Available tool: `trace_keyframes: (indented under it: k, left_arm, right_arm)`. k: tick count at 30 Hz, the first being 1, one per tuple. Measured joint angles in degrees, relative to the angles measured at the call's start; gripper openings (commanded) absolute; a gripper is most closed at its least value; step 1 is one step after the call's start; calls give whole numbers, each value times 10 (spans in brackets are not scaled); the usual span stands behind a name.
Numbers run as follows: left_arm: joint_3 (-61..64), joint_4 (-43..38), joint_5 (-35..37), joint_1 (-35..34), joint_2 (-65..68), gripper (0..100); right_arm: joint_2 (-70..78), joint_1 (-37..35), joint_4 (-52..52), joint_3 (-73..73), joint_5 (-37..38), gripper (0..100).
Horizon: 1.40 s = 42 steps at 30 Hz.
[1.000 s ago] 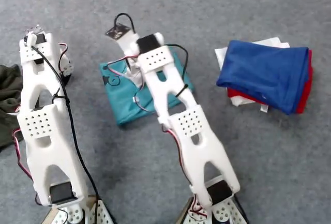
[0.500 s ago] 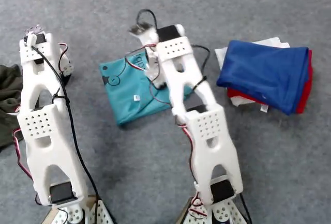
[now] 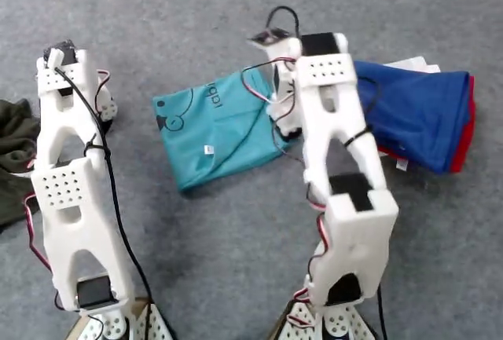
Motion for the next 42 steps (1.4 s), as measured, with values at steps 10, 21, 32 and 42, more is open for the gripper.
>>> trace_keyframes:
  k: [10, 21, 32, 42]
  left_arm:
    - [34, 9, 1, 18, -6, 28]
    - [62, 47, 1, 56, -7, 28]
    - [62, 55, 4, 58, -4, 29]
    - [-38, 59, 16, -76, 2, 29]
  right_arm:
    - [-33, -99, -171, 7, 18, 16]
    - [78, -156, -298, 2, -16, 16]
    - [149, -142, -295, -86, -49, 16]
    - [258, -145, -251, -157, -49, 15]
